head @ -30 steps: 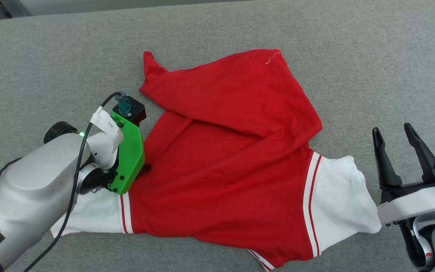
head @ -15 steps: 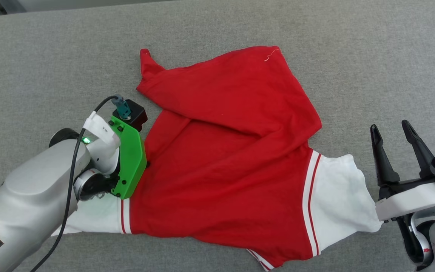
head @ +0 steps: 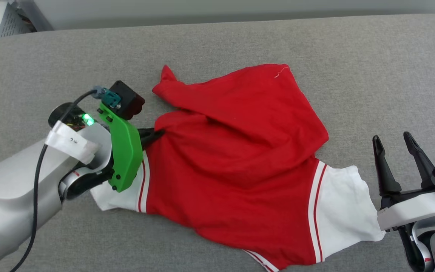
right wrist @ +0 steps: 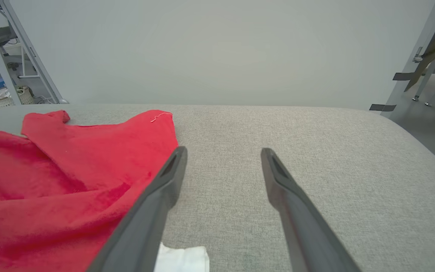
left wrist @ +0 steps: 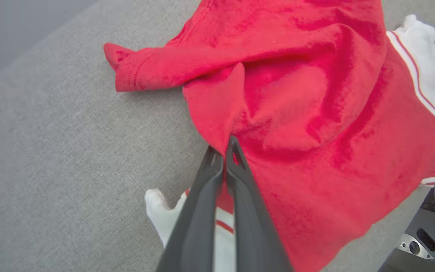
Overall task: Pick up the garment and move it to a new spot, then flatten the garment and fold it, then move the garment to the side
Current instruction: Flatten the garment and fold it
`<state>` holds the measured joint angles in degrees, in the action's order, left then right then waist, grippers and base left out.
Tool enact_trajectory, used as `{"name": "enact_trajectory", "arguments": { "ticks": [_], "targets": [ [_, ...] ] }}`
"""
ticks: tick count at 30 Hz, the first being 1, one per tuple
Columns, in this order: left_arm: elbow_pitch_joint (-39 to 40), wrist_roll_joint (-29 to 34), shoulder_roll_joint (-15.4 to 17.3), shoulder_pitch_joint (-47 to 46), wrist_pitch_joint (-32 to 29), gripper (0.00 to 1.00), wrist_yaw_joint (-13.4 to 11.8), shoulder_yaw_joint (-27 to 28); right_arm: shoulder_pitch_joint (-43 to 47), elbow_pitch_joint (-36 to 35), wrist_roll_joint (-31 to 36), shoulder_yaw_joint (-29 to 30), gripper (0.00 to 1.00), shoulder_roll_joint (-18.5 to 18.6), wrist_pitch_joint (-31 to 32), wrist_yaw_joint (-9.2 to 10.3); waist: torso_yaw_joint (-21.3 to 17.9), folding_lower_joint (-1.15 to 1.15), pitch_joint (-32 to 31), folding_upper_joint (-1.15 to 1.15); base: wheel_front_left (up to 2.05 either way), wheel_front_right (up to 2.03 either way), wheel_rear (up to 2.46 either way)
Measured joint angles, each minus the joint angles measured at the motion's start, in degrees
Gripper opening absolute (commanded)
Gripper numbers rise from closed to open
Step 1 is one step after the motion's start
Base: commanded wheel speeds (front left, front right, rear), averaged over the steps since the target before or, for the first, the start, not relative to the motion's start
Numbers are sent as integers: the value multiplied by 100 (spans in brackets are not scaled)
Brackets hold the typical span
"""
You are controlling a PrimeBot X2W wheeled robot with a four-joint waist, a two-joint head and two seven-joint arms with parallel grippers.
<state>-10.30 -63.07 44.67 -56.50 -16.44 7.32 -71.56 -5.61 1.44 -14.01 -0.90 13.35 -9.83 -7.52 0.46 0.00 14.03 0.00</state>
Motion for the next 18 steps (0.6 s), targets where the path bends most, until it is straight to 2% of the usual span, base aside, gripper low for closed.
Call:
{"name": "enact_trajectory", "arguments": {
  "ticks": [9,18],
  "targets": [
    [198,245,-4,-411,115,0,-158,190,-9,-38,-48,-82,100,-15,-2,0,-60,0,-12,0,0,0,0],
    [-988,564,-577,-950,318,0,-151,257,-284,-47,-55,-151,100,-58,-111,0,-380,0,442,0,0,0,0]
  ]
}}
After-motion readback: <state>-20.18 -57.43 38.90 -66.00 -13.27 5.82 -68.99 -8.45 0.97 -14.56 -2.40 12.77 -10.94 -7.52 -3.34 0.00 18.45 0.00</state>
